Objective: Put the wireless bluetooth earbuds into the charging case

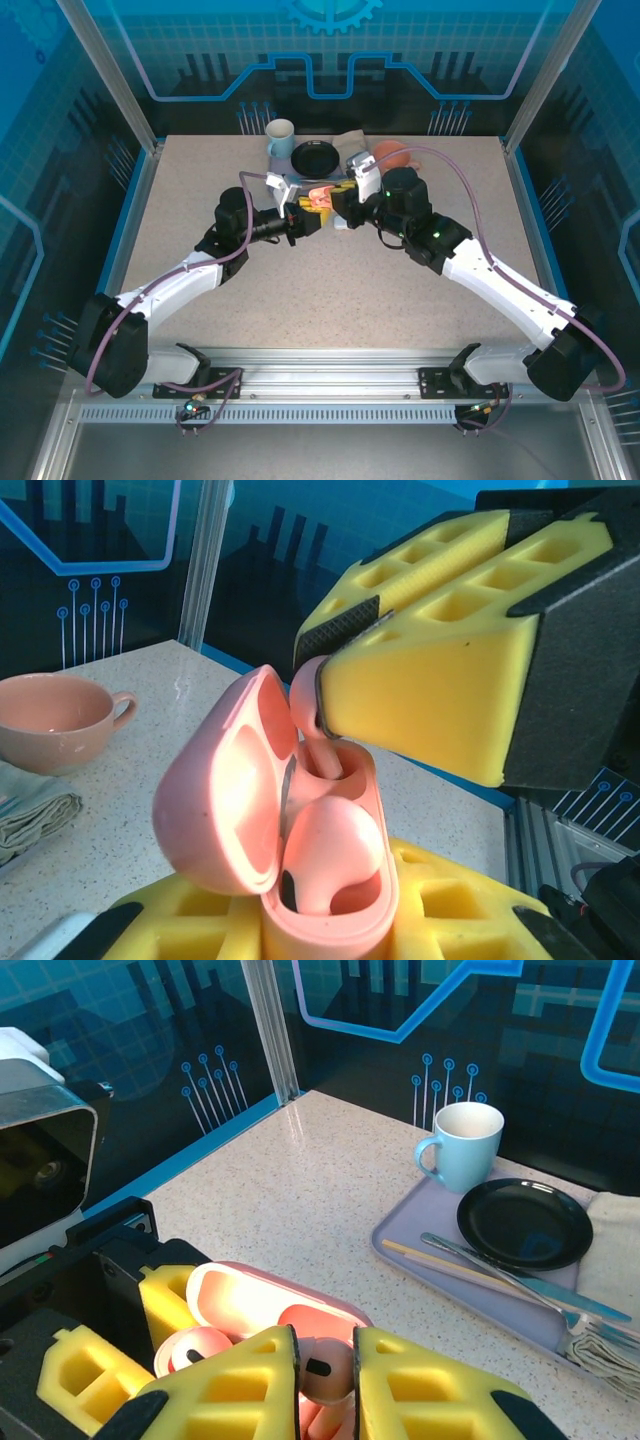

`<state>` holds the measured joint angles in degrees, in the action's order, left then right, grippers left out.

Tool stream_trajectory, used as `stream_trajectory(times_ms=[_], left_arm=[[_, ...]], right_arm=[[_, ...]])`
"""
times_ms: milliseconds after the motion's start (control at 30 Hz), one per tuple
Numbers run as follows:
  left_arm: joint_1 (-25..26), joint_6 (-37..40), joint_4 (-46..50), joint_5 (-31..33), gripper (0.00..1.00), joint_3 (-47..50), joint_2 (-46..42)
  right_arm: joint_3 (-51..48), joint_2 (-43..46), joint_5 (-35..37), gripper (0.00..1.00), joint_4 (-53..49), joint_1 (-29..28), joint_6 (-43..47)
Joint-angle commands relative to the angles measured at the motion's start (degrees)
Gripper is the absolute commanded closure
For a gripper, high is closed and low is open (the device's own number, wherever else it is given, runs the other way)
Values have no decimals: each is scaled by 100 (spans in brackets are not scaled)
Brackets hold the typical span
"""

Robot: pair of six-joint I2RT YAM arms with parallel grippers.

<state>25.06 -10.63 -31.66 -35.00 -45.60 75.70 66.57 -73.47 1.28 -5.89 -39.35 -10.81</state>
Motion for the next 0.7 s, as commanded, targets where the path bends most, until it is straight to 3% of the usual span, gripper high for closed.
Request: stream_trajectory(times_ms=[0, 267, 500, 667], left_arm=[[-38, 17, -200, -8, 100, -168, -83], [-37, 31, -215, 29, 100, -184, -64], [-43, 66, -216, -41, 100, -173, -38], [-39, 265, -215, -126, 100, -73, -80]], right_arm=[[-132, 114, -166, 82, 45, -124, 126], [-280, 213, -77, 78, 96, -203, 135], [-78, 362, 7, 49, 93, -64, -228], [483, 344, -590, 40, -205, 588, -921]])
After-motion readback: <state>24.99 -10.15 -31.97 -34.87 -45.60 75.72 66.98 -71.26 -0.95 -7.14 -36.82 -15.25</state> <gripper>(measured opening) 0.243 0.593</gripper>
